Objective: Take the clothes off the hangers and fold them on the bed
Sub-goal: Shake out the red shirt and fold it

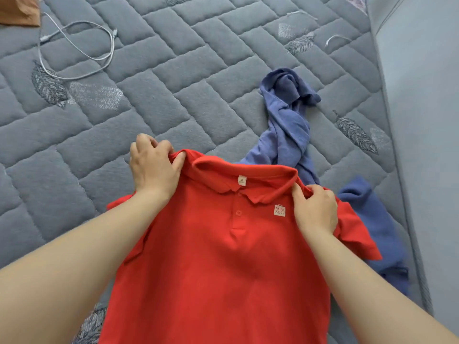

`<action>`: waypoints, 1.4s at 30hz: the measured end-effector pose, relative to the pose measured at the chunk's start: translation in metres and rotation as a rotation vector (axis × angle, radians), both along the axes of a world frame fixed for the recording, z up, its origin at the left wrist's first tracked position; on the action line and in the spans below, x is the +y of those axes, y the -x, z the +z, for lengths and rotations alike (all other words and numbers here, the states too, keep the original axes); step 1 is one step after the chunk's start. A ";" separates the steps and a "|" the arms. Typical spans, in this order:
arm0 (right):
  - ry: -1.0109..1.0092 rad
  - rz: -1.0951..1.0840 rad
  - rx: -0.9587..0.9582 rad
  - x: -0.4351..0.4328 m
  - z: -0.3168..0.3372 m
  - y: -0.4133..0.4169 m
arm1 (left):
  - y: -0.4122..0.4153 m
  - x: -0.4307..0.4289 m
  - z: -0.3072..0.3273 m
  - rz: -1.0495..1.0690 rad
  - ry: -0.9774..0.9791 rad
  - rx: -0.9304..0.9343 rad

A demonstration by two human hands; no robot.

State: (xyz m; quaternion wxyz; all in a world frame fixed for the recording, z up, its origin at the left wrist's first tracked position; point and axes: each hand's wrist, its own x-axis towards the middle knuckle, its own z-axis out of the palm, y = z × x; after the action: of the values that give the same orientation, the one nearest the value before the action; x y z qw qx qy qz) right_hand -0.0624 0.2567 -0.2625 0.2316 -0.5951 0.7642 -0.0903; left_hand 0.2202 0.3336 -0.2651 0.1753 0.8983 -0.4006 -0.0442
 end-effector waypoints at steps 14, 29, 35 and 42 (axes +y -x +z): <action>0.097 0.627 -0.258 0.052 0.015 -0.118 | -0.062 0.076 -0.018 0.034 -0.196 0.447; -0.075 1.020 -0.033 0.031 -0.006 -0.260 | -0.105 0.132 -0.036 0.246 0.044 0.790; -0.100 0.920 0.066 0.022 -0.017 -0.294 | -0.132 0.127 -0.027 0.201 0.212 0.668; -0.048 0.755 -0.096 0.031 -0.030 -0.294 | -0.130 0.114 -0.029 0.250 0.079 0.981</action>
State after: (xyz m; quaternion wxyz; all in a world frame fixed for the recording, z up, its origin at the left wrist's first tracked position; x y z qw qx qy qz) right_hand 0.2313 0.2875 -0.2926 0.2977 -0.8244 0.4814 -0.0084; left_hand 0.3502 0.4478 -0.2943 0.3806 0.8055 -0.1617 -0.4245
